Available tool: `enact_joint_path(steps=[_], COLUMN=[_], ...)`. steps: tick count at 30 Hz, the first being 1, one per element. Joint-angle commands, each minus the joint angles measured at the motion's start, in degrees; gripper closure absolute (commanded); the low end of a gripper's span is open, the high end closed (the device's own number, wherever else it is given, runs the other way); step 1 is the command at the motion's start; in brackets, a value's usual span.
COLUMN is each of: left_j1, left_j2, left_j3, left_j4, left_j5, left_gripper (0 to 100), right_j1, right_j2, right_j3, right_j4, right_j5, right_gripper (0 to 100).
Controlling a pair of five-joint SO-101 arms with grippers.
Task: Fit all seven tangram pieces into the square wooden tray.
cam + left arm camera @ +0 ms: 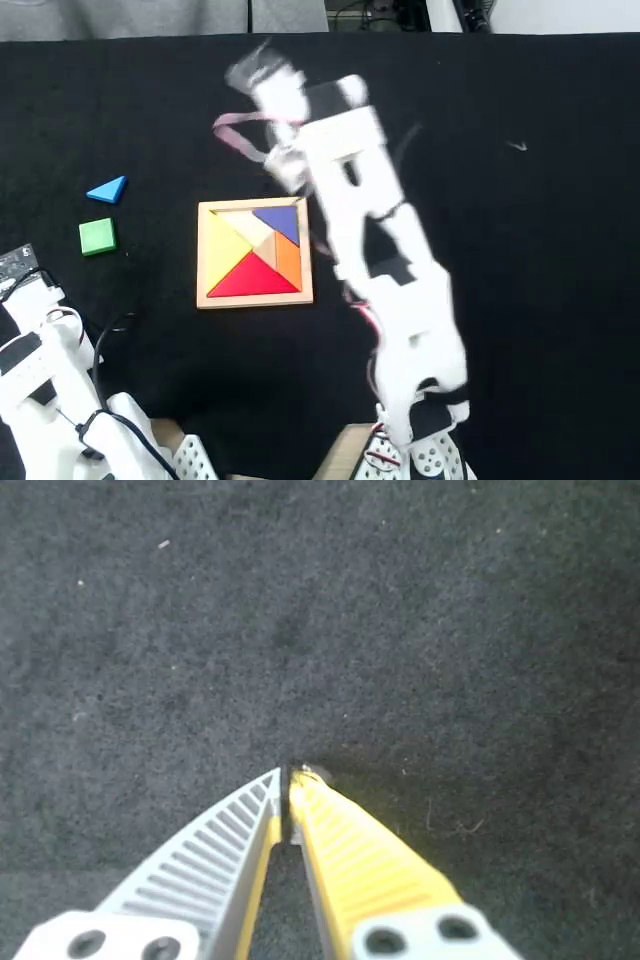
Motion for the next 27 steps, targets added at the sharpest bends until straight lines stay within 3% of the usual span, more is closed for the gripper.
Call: enact_joint_path(steps=[1, 8, 11, 15, 20, 24, 27], left_j1=[0.5, 2.0, 4.6, 9.8, 17.0, 21.3, 24.0], left_j2=[-0.9, -1.0, -1.0, -1.0, -1.0, -0.4, 0.5], left_j3=[-0.3, -3.8, -11.4, -24.9, -40.7, -51.1, -53.2], left_j4=[-0.8, 3.3, 10.5, 25.8, 37.6, 37.3, 33.4], left_j5=[-0.2, -0.2, -0.2, -0.4, -0.4, -0.4, -0.5], left_gripper=[97, 97, 97, 97, 97, 97, 96], right_j1=[4.3, 11.2, 12.0, 12.1, 14.6, 15.0, 12.1], right_j2=[-7.3, -21.9, -32.0, -45.1, -59.9, -69.2, -71.1], right_j3=[0.0, 13.0, 22.0, 40.4, 71.1, 92.6, 100.9], right_j4=[2.0, 2.0, 1.8, -2.1, -18.8, -35.1, -40.1], right_j5=[-2.6, -2.4, -1.3, -1.8, -3.7, -5.5, -7.8], right_gripper=[97.9, 98.8, 98.8, 98.8, 98.8, 98.7, 98.7])
